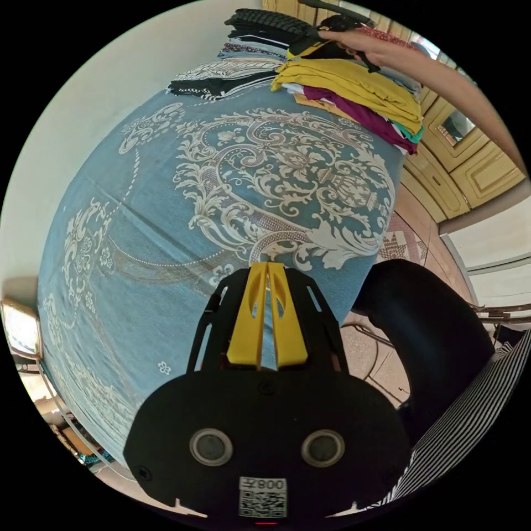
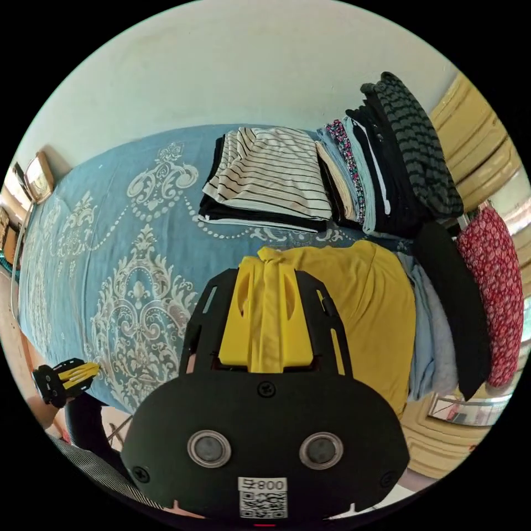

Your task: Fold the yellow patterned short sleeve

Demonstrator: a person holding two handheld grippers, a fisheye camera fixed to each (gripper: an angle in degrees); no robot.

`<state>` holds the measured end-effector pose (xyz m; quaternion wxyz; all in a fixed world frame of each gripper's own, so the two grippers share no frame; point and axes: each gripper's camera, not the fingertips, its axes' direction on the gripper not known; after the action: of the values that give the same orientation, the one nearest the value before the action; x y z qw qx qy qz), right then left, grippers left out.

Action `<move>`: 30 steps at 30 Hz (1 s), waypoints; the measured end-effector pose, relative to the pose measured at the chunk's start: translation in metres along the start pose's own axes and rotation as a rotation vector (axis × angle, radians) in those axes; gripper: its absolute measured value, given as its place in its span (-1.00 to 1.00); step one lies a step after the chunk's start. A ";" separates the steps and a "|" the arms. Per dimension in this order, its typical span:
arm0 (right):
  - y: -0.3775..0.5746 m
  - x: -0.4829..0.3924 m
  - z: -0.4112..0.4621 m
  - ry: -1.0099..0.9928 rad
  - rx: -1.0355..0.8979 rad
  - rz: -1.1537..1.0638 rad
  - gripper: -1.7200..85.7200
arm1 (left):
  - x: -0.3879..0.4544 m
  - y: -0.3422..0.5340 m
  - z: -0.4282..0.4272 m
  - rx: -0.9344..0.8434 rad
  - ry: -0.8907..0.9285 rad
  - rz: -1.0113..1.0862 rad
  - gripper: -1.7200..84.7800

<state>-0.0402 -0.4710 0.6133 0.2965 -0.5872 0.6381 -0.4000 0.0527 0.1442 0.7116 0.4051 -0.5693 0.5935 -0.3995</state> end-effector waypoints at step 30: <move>0.162 0.171 -0.580 -0.530 0.628 -0.003 -0.94 | -0.041 0.344 0.016 0.485 0.326 -0.148 -0.95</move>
<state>-0.6385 -0.5472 0.7819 0.6149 -0.5519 0.3857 -0.4106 -0.0522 0.1958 0.3846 0.3984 -0.4258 0.4948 -0.6442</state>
